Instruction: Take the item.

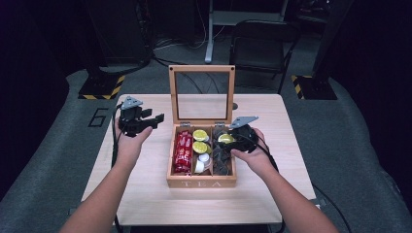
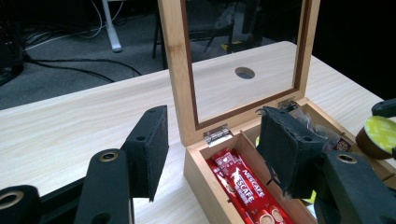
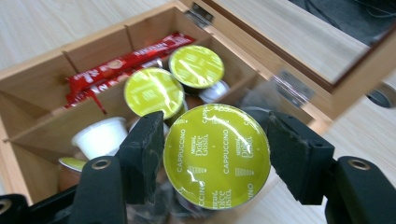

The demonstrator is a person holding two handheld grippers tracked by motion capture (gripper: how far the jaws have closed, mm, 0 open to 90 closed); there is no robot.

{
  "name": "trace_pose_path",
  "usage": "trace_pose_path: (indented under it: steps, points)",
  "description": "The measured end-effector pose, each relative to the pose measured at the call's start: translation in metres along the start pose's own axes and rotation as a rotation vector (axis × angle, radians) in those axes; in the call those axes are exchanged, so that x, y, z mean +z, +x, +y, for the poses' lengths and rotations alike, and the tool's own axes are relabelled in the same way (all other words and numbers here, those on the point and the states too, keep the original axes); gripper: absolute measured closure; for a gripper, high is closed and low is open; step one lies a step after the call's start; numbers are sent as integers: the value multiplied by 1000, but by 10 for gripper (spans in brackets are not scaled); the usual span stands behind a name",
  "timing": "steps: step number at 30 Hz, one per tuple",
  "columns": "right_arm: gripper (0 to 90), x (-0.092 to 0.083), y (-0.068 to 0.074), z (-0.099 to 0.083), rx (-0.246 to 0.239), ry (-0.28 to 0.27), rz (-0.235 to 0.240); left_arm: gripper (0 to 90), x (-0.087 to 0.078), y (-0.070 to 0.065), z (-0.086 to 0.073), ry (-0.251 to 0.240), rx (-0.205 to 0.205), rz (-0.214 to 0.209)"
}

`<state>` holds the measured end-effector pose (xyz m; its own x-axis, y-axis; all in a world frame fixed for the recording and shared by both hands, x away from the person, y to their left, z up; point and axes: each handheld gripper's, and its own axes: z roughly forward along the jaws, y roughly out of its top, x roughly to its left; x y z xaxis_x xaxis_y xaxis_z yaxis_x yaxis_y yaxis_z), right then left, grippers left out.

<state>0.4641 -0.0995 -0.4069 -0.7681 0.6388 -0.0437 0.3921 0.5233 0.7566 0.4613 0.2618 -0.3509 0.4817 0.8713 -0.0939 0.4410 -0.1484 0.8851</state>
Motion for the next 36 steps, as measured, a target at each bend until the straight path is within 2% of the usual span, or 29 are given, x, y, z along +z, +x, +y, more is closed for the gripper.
trace_pose_path:
  steps: [7,16,28,32,36]
  points:
    - [371,-12,-16,-14,34,2,-37,426,0,-1,0,2,7,-5]
    - [371,-27,-30,-31,48,17,-78,426,-1,0,0,1,0,0]
    - [371,-25,-37,-53,91,40,-114,426,-1,1,-1,4,-2,3]
    - [371,-24,-41,-59,78,55,-119,426,-1,2,-1,3,-2,5]
    - [371,-23,-42,-65,105,57,-131,426,-2,3,-1,0,-6,4]
